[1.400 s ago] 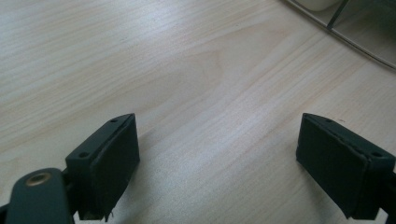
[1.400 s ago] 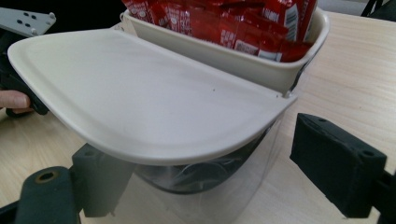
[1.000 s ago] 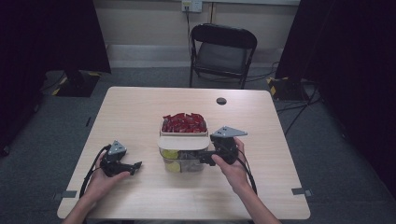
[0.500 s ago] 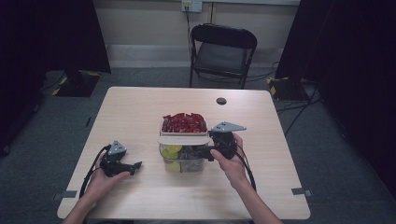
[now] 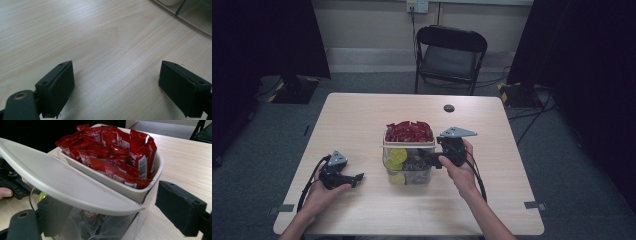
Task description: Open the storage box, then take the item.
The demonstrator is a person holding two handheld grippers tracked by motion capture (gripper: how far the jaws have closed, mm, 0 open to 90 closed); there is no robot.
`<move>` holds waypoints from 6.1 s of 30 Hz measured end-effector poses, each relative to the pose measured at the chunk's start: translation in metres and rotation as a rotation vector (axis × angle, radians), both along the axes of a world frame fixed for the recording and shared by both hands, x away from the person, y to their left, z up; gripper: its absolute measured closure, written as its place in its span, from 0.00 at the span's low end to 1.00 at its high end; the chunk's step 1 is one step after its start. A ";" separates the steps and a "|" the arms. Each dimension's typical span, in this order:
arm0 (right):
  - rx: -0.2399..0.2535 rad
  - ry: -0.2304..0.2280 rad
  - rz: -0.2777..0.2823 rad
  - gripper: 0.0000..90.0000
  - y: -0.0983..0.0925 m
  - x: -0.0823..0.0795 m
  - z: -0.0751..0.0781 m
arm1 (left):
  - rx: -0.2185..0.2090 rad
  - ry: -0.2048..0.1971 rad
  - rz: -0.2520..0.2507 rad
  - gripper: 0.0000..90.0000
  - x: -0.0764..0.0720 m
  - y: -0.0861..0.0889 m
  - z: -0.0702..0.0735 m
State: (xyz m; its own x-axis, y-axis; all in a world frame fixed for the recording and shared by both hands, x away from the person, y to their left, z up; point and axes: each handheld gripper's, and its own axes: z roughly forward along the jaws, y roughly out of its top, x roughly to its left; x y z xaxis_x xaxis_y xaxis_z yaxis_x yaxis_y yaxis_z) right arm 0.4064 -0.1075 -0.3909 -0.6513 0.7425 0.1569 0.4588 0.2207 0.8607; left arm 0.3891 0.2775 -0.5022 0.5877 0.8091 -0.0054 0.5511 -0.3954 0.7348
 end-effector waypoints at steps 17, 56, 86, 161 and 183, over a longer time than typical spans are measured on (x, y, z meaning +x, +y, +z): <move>0.023 0.004 -0.010 0.16 0.000 0.014 0.006 | -0.001 0.000 0.001 0.14 0.000 0.000 0.000; 0.076 -0.009 -0.062 0.15 -0.019 0.032 0.010 | -0.037 -0.014 -0.034 0.24 -0.009 -0.001 0.015; 0.056 -0.009 -0.034 0.15 -0.006 0.034 0.008 | -0.208 -0.078 -0.155 0.36 -0.032 -0.024 0.056; 0.054 0.000 -0.022 0.15 -0.005 0.035 0.006 | -0.234 -0.072 -0.331 0.41 0.011 -0.118 0.083; 0.056 0.004 -0.022 0.15 -0.005 0.035 0.006 | -0.271 -0.069 -0.326 0.42 0.008 -0.114 0.089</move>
State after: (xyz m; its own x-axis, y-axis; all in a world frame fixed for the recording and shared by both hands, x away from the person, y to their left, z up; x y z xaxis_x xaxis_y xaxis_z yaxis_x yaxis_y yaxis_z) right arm 0.4418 -0.1126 -0.3851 -0.6342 0.7467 0.2006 0.4662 0.1623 0.8697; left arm 0.3969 0.1631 -0.4130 0.8188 0.5558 -0.1439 0.3752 -0.3283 0.8668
